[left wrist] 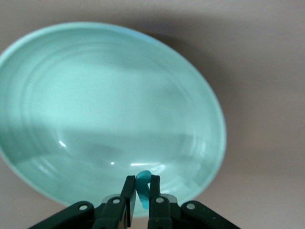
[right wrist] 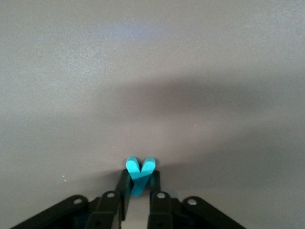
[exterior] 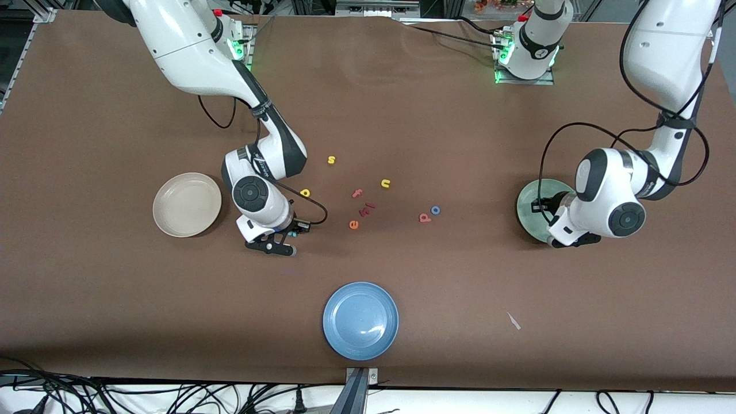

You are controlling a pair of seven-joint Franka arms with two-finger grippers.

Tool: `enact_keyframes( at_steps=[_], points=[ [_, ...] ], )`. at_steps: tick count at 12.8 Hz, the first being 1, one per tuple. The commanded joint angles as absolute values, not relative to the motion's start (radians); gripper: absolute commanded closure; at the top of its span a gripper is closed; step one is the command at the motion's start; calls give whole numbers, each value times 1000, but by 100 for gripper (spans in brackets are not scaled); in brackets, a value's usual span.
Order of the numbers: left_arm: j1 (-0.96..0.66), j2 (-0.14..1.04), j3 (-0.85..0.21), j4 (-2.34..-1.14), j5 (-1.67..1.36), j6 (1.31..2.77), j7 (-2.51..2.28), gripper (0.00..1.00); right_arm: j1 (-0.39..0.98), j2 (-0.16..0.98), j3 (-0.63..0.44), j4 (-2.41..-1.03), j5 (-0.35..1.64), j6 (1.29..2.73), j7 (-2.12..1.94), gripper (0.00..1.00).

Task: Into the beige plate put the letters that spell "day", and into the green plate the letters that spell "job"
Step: 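Drop the r on the green plate while the right gripper carries the y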

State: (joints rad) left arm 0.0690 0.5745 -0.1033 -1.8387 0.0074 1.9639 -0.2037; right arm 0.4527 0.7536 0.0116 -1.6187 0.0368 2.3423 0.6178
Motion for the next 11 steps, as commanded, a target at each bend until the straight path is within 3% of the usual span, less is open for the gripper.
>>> enact_keyframes(
  at_steps=[1,2,4,7,11],
  points=[
    [81,568,-117,-1815,38,1953,-187,32,445,775,23,-1592,64,2333,597,92],
    [83,558,-120,-1809,37,1953,-190,8,445,775,23,-1592,71,2335,601,97],
    [66,497,-133,-1787,-3,1941,-298,6,445,775,21,-1568,130,2313,603,100],
    [60,489,-234,-1786,-52,1954,-608,11,446,762,14,-1522,120,2220,594,100],
    [7,528,-337,-1793,-32,2127,-1179,12,440,665,-52,-1580,112,2111,452,100]
  ],
)
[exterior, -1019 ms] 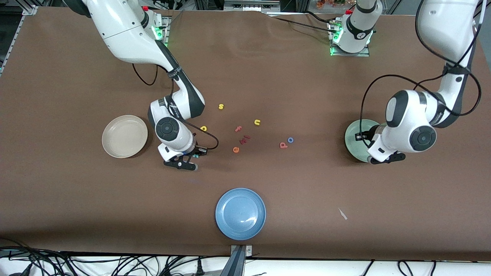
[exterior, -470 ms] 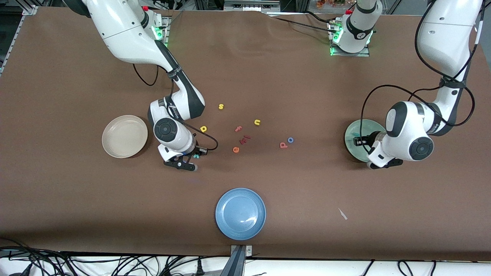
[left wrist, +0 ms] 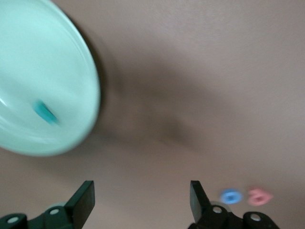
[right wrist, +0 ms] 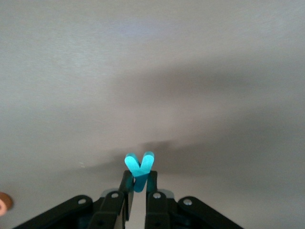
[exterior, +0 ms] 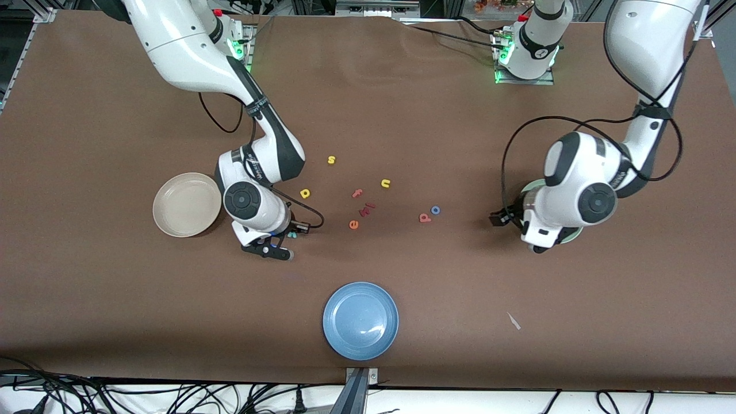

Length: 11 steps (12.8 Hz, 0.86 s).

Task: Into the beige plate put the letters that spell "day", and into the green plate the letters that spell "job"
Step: 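Drop the r on the green plate while the right gripper carries the y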

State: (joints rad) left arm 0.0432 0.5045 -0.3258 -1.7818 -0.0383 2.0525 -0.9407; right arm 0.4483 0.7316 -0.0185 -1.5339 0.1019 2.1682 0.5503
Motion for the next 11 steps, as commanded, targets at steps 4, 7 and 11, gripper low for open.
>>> enact_keyframes(
  at_steps=[4,7,11],
  points=[
    [-110,584,-333,-1807,12,2242,-1487,13,440,491,-119,-1788,112,2150,269,100],
    [-167,598,-334,-1850,66,2292,-1659,19,440,381,-170,-1955,112,2226,131,100],
    [-181,617,-334,-1875,124,2378,-1759,51,440,314,-259,-2150,114,2403,-69,100]
  ],
)
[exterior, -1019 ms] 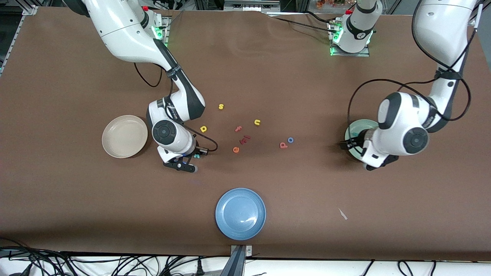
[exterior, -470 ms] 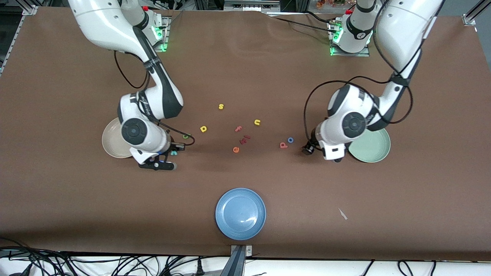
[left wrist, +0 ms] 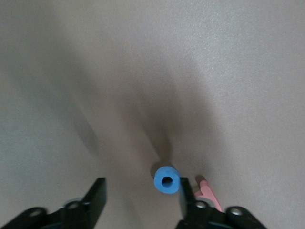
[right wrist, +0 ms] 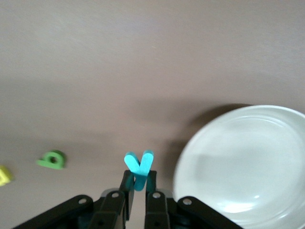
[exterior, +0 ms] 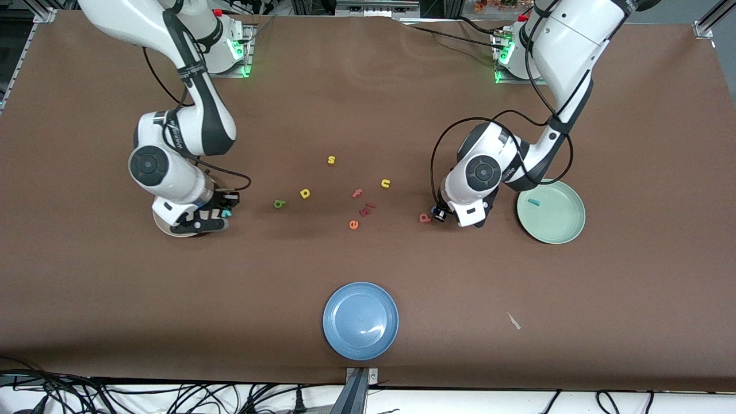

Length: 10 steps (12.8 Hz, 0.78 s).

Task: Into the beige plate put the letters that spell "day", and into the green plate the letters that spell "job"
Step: 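Drop the r on the green plate while the right gripper carries the y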

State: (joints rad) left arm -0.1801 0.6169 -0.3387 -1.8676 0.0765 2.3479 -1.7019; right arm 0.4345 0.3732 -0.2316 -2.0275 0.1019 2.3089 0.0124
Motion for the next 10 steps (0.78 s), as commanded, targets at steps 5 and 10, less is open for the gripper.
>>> enact_keyframes(
  at_steps=[5,10],
  points=[
    [-190,629,-331,-1861,130,2411,-1801,51,425,339,-331,-2200,130,2479,-293,99],
    [-193,655,-330,-1862,159,2436,-1831,51,433,337,-255,-2151,170,2410,-128,0]
  ],
)
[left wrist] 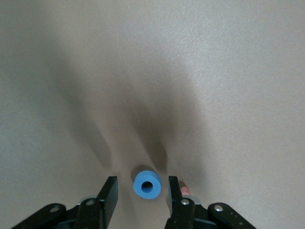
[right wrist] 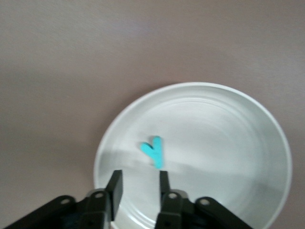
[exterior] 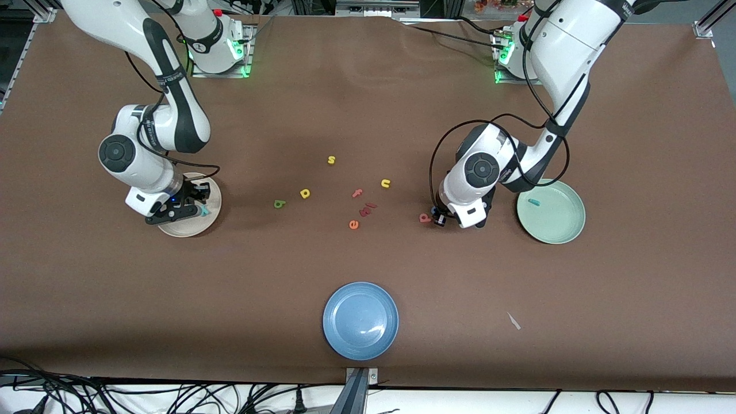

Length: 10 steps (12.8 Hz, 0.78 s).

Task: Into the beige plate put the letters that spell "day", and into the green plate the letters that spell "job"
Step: 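Drop the y on the white plate while the left gripper grasps the o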

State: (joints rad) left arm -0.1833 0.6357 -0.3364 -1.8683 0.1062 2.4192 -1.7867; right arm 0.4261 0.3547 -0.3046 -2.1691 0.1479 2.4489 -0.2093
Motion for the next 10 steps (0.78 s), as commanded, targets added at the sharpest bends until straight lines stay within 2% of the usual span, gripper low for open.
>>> enact_keyframes(
  at_steps=[1,7,10],
  points=[
    [-198,660,-330,-1861,167,2439,-1841,50,433,339,-226,-2142,170,2407,-61,0],
    [-207,687,-328,-1838,175,2439,-1848,50,433,406,-83,-2074,170,2430,289,0],
    [-212,696,-325,-1838,175,2439,-1848,50,440,469,-49,-2054,170,2514,379,0]
  ],
)
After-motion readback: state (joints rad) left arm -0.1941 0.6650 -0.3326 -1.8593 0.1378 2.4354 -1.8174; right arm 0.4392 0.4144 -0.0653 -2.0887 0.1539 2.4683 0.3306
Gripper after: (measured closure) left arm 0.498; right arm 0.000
